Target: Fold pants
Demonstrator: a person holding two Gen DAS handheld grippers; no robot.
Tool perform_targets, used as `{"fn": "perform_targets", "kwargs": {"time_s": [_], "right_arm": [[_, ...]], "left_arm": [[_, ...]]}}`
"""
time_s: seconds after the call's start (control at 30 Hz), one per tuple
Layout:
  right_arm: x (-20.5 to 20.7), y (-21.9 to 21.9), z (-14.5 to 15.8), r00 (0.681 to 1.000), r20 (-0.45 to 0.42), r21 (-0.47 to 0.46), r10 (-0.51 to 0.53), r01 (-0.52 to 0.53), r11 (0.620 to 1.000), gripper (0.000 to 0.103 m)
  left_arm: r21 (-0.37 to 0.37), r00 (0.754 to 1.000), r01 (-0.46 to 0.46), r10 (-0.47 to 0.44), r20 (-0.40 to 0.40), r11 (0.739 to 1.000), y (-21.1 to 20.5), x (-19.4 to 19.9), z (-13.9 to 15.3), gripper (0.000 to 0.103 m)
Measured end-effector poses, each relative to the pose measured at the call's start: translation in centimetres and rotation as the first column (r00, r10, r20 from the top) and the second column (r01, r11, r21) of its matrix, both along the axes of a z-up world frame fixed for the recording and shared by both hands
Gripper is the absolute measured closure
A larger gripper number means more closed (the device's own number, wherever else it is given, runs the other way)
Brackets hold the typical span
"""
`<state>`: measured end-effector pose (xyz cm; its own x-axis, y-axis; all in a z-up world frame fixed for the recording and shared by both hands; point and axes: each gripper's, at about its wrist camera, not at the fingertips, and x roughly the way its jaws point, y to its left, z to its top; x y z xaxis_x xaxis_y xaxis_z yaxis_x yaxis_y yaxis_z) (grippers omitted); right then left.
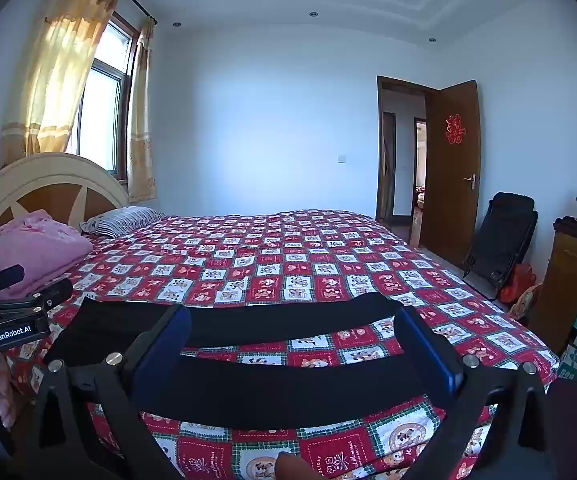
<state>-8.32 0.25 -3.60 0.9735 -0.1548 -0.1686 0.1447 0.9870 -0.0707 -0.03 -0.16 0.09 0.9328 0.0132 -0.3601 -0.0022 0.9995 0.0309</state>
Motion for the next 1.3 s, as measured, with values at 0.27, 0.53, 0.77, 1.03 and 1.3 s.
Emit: {"fn": "perform_targets", "kwargs": {"time_s": [0.27,0.53,0.77,1.03,1.3], "right_arm": [[0.0,0.0,0.0,1.0,0.001,-0.002,-0.001,0.001,1.0,0.001],[0.0,-0.2,-0.2,1.0,-0.002,0.0,-0.002,0.002,1.0,0.001],[0.2,-0.8,-0.9,1.0,-0.007,-0.001,0.0,0.0,1.0,0.001],[0.5,-0.3,-1.0,1.0,-0.012,-0.003,-0.004,0.004,1.0,0.001],[0.5,-0.2,-0.9,1.0,-0.013,-0.004,-0.004,0.004,1.0,0.001]], "left_arm": [[0.012,1.0,-0.002,0.002,0.018,1.0,-1.2,0.1,-0.5,0.0],[-0.008,1.0,0.003,-0.003,0.009,1.0,0.0,0.0,-0.2,0.0],[-0.007,1.0,0.0,0.0,0.011,1.0,-0.1,0.0,-0.3,0.0],[-0.005,1.0,0.0,0.001,0.011,1.0,0.2,0.1,-0.3,0.0],[-0.013,1.0,0.002,-0.001,0.01,1.0,0.8,0.3,0.0,0.0]]}}
